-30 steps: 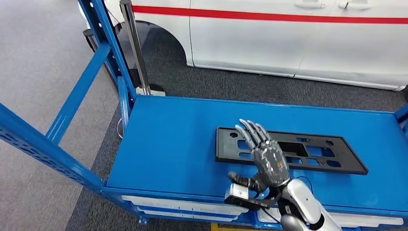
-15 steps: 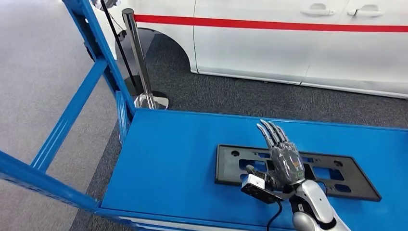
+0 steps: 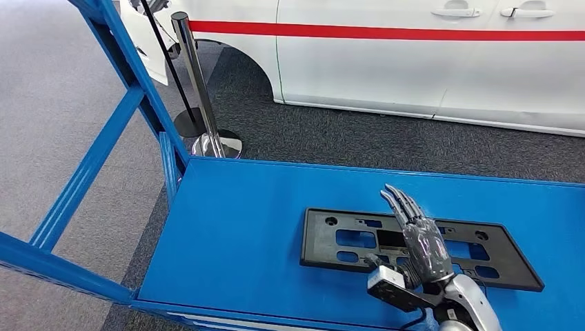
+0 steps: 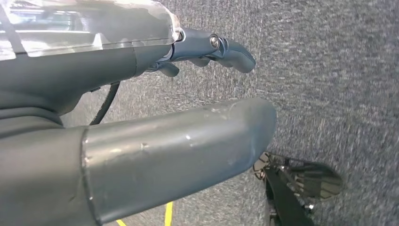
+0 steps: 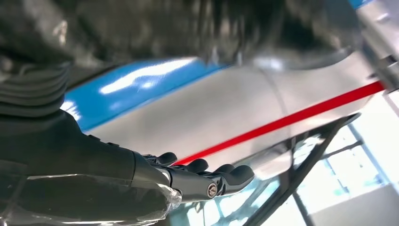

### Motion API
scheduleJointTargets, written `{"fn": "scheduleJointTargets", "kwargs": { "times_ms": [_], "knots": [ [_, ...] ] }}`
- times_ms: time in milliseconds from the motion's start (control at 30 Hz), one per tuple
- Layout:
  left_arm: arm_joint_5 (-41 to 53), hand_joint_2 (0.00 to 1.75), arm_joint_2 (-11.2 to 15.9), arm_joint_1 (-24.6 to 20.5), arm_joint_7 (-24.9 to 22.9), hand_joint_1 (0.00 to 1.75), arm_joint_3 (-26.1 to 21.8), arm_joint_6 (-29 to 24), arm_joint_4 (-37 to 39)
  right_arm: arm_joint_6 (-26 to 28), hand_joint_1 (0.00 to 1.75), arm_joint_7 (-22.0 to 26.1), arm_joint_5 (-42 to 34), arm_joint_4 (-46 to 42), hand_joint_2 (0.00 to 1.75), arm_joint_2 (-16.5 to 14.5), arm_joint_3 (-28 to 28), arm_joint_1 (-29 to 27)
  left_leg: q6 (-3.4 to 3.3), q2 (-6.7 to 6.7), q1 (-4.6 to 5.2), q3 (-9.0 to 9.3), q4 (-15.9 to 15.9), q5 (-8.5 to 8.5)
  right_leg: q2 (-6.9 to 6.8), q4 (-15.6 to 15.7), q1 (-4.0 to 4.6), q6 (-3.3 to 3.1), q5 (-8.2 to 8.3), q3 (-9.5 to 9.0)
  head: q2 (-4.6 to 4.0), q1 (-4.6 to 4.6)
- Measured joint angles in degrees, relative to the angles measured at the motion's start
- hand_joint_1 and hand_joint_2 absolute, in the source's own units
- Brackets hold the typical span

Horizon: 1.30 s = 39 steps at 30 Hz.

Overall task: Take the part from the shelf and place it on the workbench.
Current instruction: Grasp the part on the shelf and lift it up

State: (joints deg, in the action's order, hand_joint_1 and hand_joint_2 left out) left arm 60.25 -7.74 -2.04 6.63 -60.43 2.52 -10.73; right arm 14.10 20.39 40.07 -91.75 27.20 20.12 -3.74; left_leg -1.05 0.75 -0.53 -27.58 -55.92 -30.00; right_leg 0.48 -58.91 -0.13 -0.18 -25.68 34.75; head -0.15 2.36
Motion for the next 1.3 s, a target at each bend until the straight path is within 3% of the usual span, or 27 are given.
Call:
{"fn": "scheduleJointTargets", "kwargs": {
  "times_ms": [167,467,700,833,1000,1133,1300],
  "knots": [
    [-0.6,0.00,-0.1,0.2,0.1,0.00,-1.4,-0.5,0.0,-8.2,0.00,4.9,-10.9,-12.0,1.75,6.2,-6.7,-9.0,0.21,-0.02,0.01,-0.02,0.0,-0.09,0.00,0.0,-0.07,0.01,-0.01,-0.04,0.00,0.00],
    [-0.6,0.00,-0.4,0.1,0.1,0.00,-2.6,-0.7,0.0,-11.0,0.00,6.1,-12.4,-21.9,1.75,12.2,-13.5,-17.2,0.26,-0.25,0.09,0.04,-0.2,-0.22,0.23,0.0,-0.21,0.03,-0.01,-0.09,0.00,0.00],
    [-0.2,0.00,-0.6,0.0,0.5,0.00,-2.8,-1.0,0.0,-12.0,0.00,4.6,-8.6,-24.5,1.75,13.9,-15.3,-19.9,0.24,-0.29,0.16,0.06,-0.2,-0.27,0.26,0.0,-0.22,0.06,-0.02,-0.10,0.00,-0.01],
    [0.6,0.00,-0.9,-0.2,0.7,0.00,-2.9,-1.0,0.0,-9.6,0.00,1.6,-0.2,-23.4,1.75,13.8,-13.1,-18.8,0.25,-0.30,0.16,0.07,-0.2,-0.28,0.28,0.0,-0.19,0.06,-0.02,-0.10,0.00,-0.01],
    [1.5,0.00,-1.0,-0.4,0.5,0.00,-2.9,-1.1,0.0,-5.5,0.00,-3.1,8.1,-17.8,1.75,12.3,-4.8,-14.8,0.27,-0.32,0.15,0.10,-0.2,-0.27,0.29,0.0,-0.15,0.06,-0.02,-0.11,0.00,0.00],
    [1.8,0.00,-1.0,-0.4,0.4,0.00,-2.9,-1.1,0.0,-3.7,0.00,-4.6,9.7,-13.6,1.75,10.9,1.0,-12.3,0.28,-0.32,0.14,0.09,-0.2,-0.26,0.28,0.0,-0.14,0.06,-0.03,-0.12,0.00,-0.01],
    [1.8,0.00,-1.0,-0.3,0.4,0.00,-2.9,-1.1,0.0,-3.3,0.00,-5.2,9.9,-11.4,1.75,10.3,4.2,-10.8,0.28,-0.32,0.14,0.08,-0.2,-0.26,0.28,0.0,-0.14,0.06,-0.03,-0.12,0.00,0.00]
  ]
}}
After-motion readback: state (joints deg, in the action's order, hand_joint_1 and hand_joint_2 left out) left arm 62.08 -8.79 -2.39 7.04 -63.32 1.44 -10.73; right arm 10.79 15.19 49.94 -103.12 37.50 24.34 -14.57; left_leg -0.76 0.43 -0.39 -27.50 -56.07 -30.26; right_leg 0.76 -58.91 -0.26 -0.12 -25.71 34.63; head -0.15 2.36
